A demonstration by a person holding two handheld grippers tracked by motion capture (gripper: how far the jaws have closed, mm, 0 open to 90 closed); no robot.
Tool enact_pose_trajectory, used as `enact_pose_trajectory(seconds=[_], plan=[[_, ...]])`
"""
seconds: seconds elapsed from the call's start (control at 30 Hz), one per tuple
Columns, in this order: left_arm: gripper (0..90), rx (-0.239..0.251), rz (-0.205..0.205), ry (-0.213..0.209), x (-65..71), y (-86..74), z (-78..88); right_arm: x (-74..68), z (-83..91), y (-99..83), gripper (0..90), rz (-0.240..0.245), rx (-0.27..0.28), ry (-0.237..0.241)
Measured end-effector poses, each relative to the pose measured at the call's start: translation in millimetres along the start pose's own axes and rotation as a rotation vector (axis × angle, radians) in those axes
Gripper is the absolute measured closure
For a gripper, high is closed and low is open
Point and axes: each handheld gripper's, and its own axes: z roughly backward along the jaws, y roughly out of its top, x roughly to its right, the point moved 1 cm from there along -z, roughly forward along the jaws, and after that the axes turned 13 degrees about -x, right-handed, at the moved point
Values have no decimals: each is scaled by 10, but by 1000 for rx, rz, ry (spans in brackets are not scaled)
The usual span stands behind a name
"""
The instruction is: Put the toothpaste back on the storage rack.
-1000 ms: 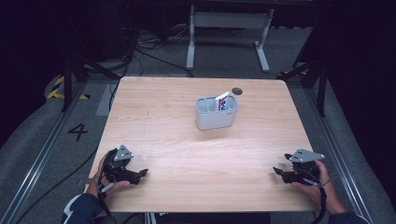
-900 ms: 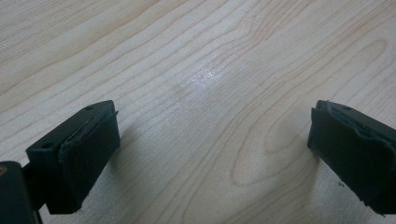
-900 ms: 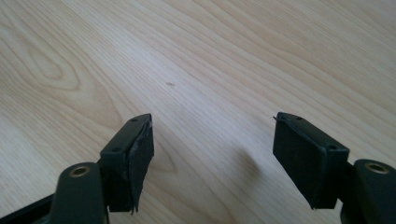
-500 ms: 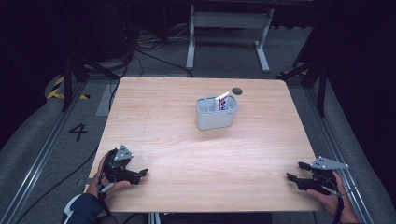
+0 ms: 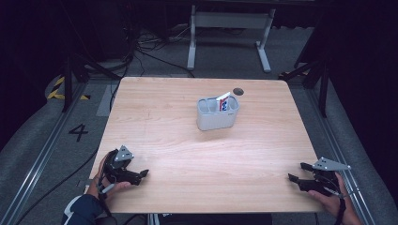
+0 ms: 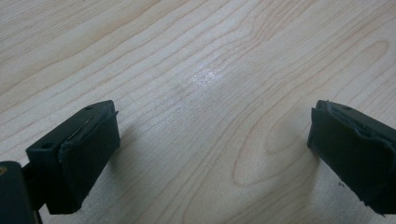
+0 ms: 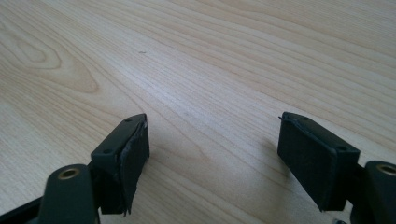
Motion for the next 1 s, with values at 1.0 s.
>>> enact_pose_trajectory(seconds=[1.0], plan=[[27, -7, -5, -3, -4, 1, 5, 20, -7, 29, 261, -12, -9, 2]])
